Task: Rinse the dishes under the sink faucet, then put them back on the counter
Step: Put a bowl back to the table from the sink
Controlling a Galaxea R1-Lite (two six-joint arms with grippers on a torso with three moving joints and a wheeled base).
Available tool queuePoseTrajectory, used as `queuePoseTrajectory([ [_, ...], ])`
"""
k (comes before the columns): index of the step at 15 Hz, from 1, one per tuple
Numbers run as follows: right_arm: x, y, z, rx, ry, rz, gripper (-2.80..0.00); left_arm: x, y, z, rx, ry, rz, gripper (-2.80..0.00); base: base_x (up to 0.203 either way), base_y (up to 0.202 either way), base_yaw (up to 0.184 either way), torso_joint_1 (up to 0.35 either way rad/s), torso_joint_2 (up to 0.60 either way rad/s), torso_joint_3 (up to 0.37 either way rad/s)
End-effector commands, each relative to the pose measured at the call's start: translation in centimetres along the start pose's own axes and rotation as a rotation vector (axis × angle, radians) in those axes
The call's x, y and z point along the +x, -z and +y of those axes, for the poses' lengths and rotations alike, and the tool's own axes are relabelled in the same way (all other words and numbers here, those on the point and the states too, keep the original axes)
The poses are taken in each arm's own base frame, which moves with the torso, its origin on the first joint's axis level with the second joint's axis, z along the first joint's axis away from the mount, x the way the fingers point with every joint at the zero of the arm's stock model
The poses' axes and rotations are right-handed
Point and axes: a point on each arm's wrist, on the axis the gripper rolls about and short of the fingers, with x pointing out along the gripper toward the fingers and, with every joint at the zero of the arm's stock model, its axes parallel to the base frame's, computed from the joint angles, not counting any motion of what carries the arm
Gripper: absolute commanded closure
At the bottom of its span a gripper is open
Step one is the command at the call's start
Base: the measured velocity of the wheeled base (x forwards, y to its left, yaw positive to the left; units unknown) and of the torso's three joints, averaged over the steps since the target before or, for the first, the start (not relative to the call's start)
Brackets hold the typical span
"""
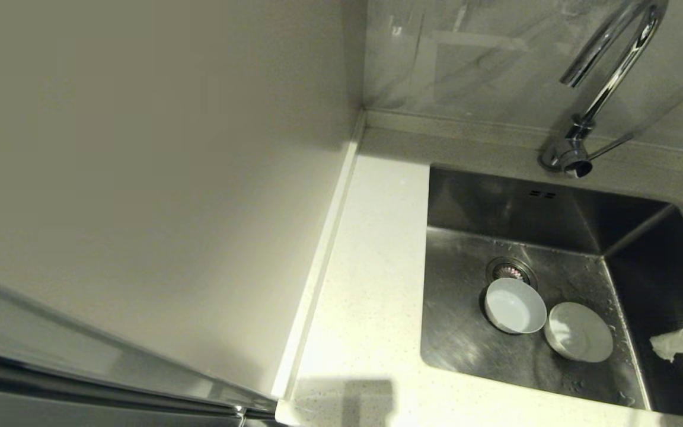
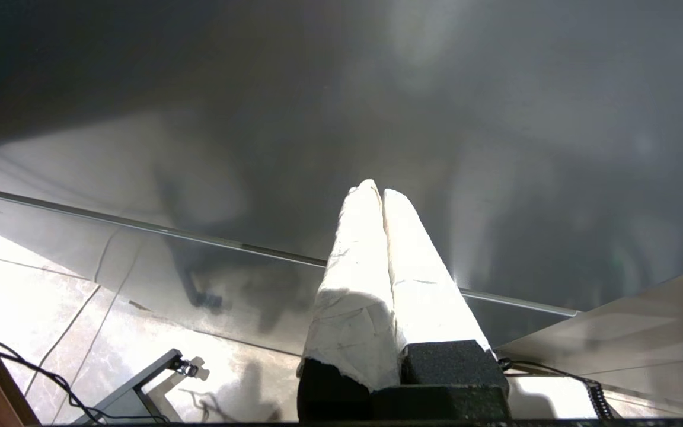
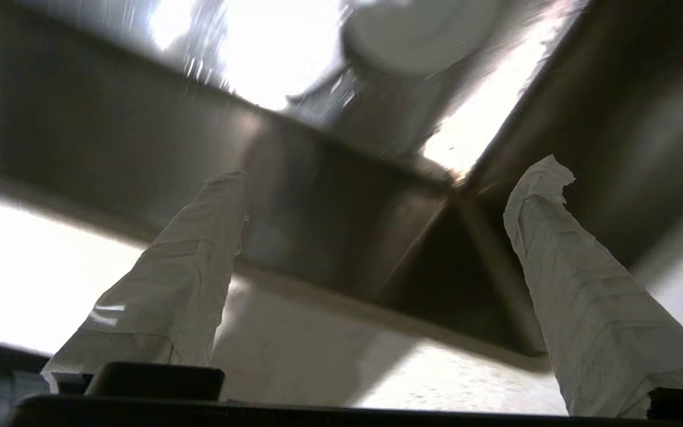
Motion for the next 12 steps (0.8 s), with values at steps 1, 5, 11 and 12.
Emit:
queuePoseTrajectory([
  [1, 2.6, -0.1, 0.6, -0.038, -0.051, 0.087, -2.80, 0.0, 0.0, 0.0, -0.001, 0.000, -0.004, 0.00, 0.000, 0.000, 0.000, 0.000, 0.00, 0.000],
  [5, 8.3, -2.3, 0.0, -0.140, -0.049, 0.095, -2.80, 0.0, 0.0, 0.0, -0.001, -0.001, -0.004, 0.00, 0.000, 0.000, 0.000, 0.000, 0.00, 0.000],
  [11, 12.2, -4.6, 1.1, -0.262, 0.050, -0.021, -2.80, 0.0, 0.0, 0.0, -0.001, -0.001, -0.004, 0.00, 0.000, 0.000, 0.000, 0.000, 0.00, 0.000],
  [12, 12.4, -5.0, 1.6, -0.284, 0.051, -0.050, -2.80, 0.0, 0.0, 0.0, -0.001, 0.000, -0.004, 0.00, 0.000, 0.000, 0.000, 0.000, 0.00, 0.000],
])
